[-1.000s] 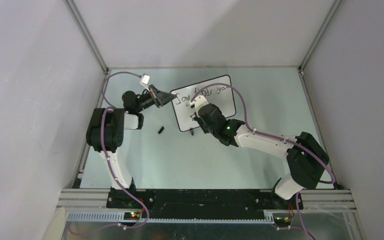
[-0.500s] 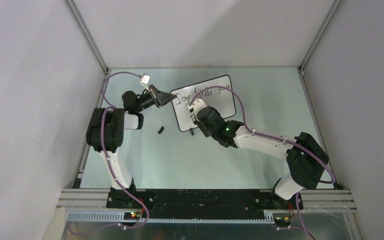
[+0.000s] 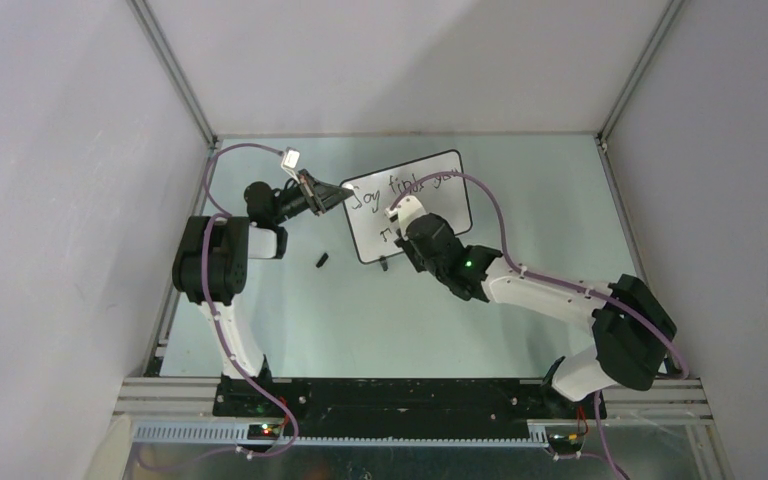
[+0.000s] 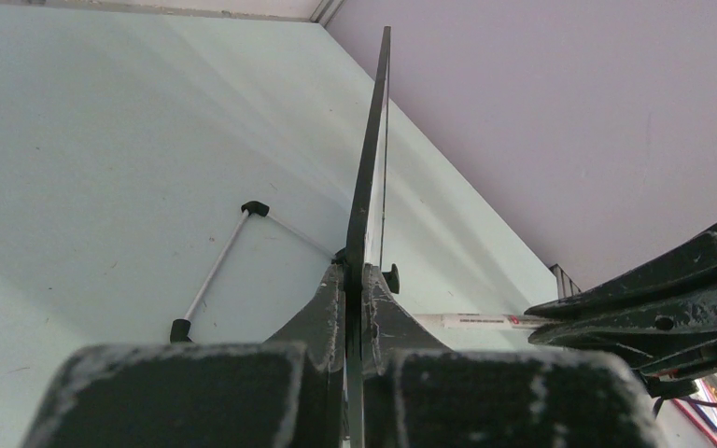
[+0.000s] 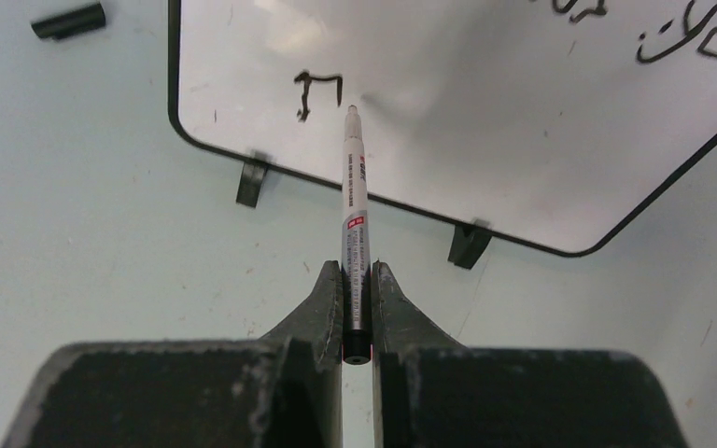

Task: Write a sentence on the whiteboard

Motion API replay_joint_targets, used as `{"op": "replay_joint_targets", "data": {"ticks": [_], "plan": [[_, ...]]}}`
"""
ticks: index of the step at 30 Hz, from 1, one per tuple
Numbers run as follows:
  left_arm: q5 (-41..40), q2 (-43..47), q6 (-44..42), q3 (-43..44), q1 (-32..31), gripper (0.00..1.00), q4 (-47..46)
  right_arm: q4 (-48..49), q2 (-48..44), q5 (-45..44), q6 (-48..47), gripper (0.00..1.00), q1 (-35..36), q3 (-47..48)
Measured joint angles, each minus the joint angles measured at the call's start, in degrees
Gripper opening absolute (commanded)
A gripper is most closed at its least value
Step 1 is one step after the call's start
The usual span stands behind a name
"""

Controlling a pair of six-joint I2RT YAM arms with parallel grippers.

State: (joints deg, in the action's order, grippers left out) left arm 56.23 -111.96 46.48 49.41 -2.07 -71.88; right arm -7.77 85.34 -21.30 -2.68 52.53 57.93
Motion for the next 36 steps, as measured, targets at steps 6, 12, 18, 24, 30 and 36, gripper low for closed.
{"op": "replay_joint_targets", "data": {"ticks": [6,12,18,24,30,36], "plan": [[0.0,0.0,0.0,0.0,0.0,0.00,0.0,1.6,0.0,0.8,-0.5,0.00,-0.5,0.0],[0.0,0.0,0.0,0.0,0.0,0.00,0.0,1.6,1.4,1.3,-0.9,0.00,-0.5,0.5],[0.0,0.0,0.0,0.0,0.0,0.00,0.0,1.3,2.8,1.2,-1.6,0.00,0.0,1.6],[0.0,0.0,0.0,0.0,0.0,0.00,0.0,0.9,3.3,1.2,-2.0,0.00,0.2,2.5],[0.0,0.0,0.0,0.0,0.0,0.00,0.0,0.6,3.6,1.2,-2.0,0.00,0.2,2.9],[0.0,0.0,0.0,0.0,0.0,0.00,0.0,0.3,3.9,1.2,-1.9,0.00,0.2,3.0]]}}
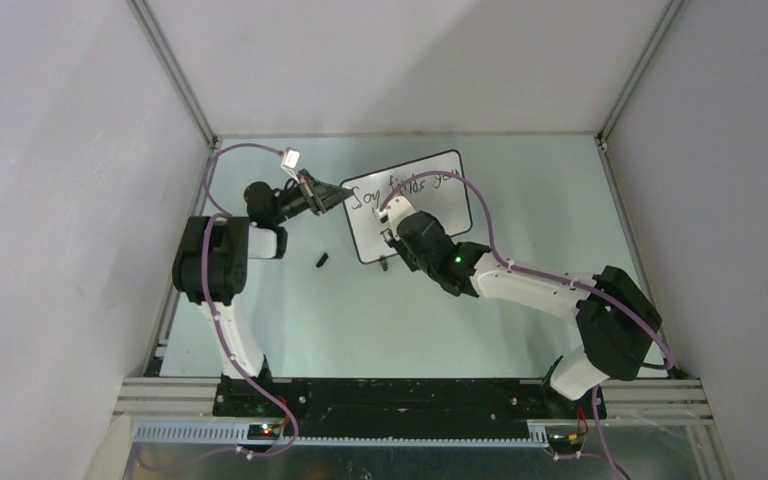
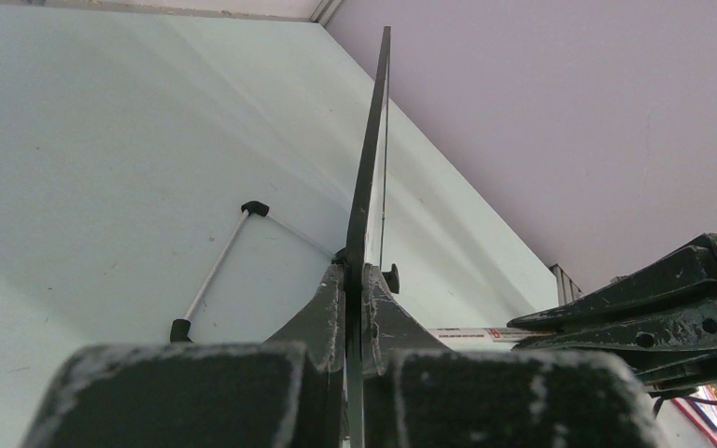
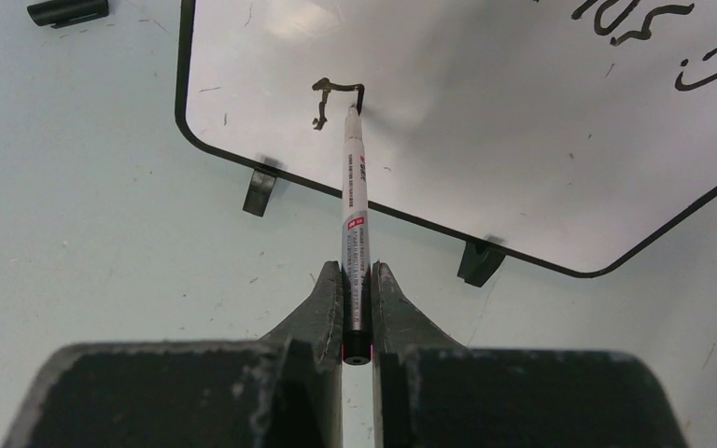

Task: Write a sentence on the whiteboard

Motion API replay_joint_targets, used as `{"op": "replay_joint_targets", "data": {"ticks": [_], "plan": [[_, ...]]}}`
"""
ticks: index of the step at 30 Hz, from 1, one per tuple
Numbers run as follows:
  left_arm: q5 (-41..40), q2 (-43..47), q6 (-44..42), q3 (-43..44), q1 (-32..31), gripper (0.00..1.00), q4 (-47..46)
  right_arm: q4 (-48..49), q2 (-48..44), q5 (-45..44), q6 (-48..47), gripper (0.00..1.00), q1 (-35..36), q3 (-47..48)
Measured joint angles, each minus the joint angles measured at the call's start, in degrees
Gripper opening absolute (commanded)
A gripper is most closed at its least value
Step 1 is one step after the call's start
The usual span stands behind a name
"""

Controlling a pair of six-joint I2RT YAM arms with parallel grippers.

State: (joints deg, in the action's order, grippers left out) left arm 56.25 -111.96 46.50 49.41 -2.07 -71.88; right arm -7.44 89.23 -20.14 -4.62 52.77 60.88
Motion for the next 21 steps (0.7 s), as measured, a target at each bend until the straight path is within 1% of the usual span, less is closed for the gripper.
{"op": "replay_joint_targets", "data": {"ticks": [21], "plan": [[0.0,0.0,0.0,0.0,0.0,0.00,0.0,-0.9,1.2,-0.4,0.1,0.00,-0.1,0.8]]}}
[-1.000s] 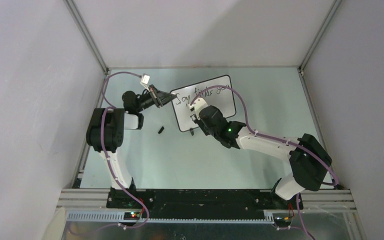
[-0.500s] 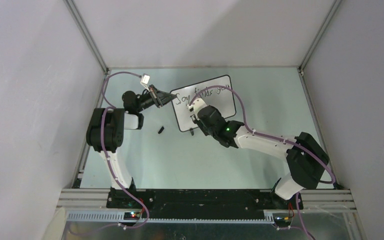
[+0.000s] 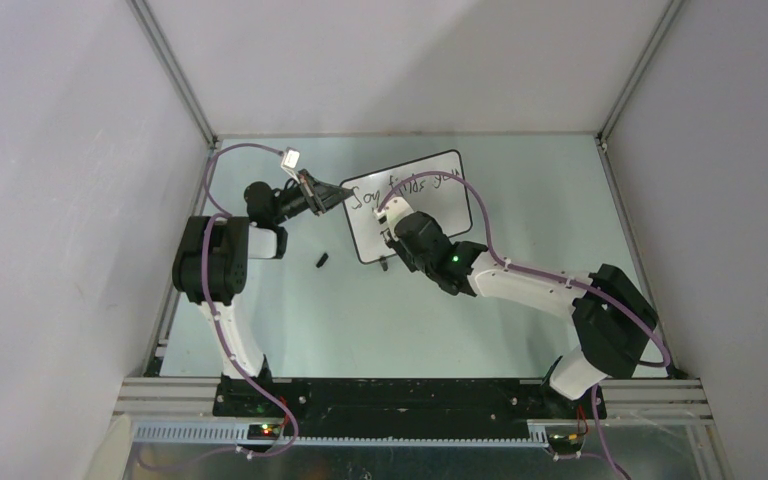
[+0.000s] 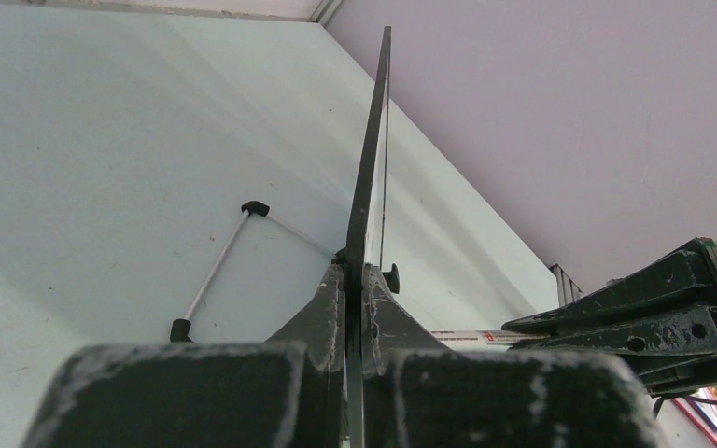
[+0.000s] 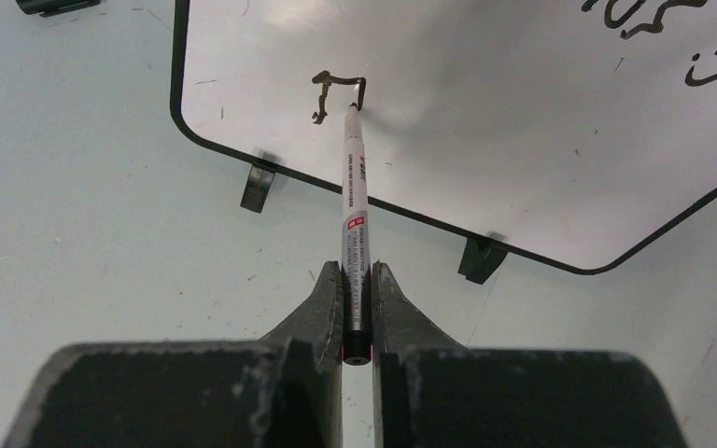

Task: Write a sentence on the whiteboard

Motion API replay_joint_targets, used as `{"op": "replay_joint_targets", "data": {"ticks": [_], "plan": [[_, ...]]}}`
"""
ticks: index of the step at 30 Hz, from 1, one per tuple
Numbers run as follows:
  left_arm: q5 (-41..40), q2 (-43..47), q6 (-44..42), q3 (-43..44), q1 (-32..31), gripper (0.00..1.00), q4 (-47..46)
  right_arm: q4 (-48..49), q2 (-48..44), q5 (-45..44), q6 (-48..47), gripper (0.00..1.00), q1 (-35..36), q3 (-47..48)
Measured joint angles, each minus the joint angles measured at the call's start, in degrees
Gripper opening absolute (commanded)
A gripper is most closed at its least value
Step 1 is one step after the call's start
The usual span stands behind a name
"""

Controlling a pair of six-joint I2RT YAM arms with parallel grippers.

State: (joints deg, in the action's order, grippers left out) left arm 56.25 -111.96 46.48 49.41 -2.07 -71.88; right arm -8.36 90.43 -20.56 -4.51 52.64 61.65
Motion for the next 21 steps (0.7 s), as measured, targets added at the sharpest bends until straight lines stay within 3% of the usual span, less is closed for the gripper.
{"op": "replay_joint_targets", "data": {"ticks": [21], "plan": [[0.0,0.0,0.0,0.0,0.0,0.00,0.0,-3.5,0.3,-0.2,0.4,0.00,0.0,0.8]]}}
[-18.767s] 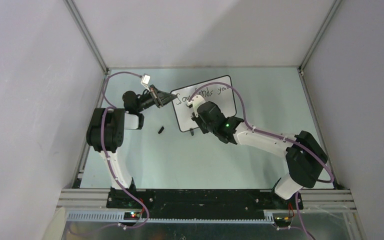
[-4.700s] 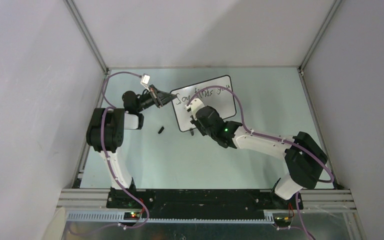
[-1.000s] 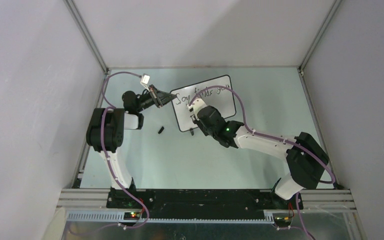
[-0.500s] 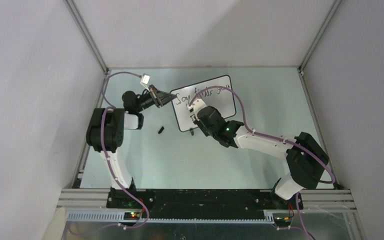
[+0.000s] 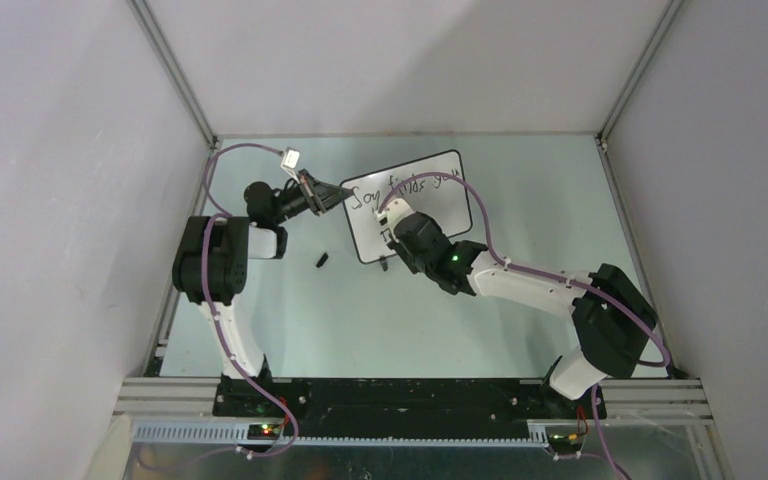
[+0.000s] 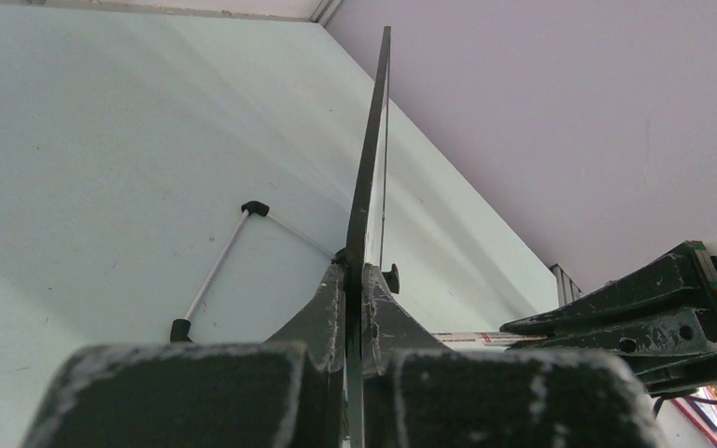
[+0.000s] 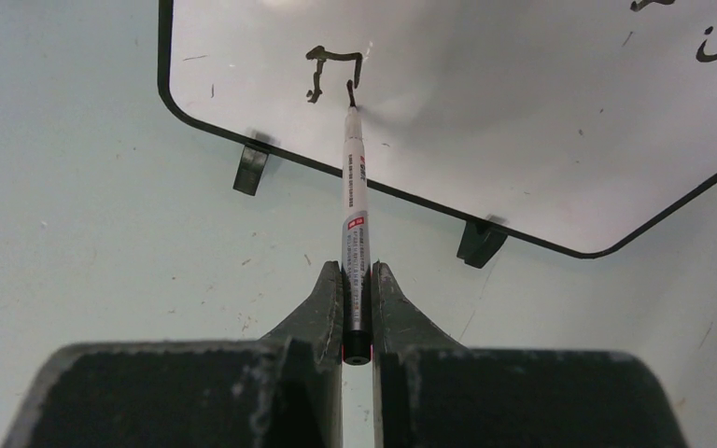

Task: Write a sentence on the whiteboard

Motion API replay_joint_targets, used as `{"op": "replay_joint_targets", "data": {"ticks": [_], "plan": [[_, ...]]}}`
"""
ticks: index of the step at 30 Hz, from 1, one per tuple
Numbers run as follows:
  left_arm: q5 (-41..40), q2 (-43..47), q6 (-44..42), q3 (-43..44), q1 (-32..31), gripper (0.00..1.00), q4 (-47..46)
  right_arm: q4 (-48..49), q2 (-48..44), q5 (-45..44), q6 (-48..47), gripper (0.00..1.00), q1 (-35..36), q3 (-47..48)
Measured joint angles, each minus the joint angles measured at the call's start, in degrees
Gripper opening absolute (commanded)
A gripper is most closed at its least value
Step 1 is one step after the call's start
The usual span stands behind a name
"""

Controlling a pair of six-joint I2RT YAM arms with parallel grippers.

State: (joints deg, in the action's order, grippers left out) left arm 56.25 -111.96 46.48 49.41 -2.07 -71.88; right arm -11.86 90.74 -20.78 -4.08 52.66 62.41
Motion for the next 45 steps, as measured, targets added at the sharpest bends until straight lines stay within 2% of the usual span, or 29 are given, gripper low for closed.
{"op": "replay_joint_targets", "data": {"ticks": [11,45], "plan": [[0.0,0.0,0.0,0.0,0.0,0.00,0.0,5.8,-5.2,0.2,1.1,0.00,-2.1,-4.0],[0.0,0.0,0.0,0.0,0.0,0.00,0.0,2.9,-2.1,0.2,1.9,0.00,-3.7,-0.8]]}}
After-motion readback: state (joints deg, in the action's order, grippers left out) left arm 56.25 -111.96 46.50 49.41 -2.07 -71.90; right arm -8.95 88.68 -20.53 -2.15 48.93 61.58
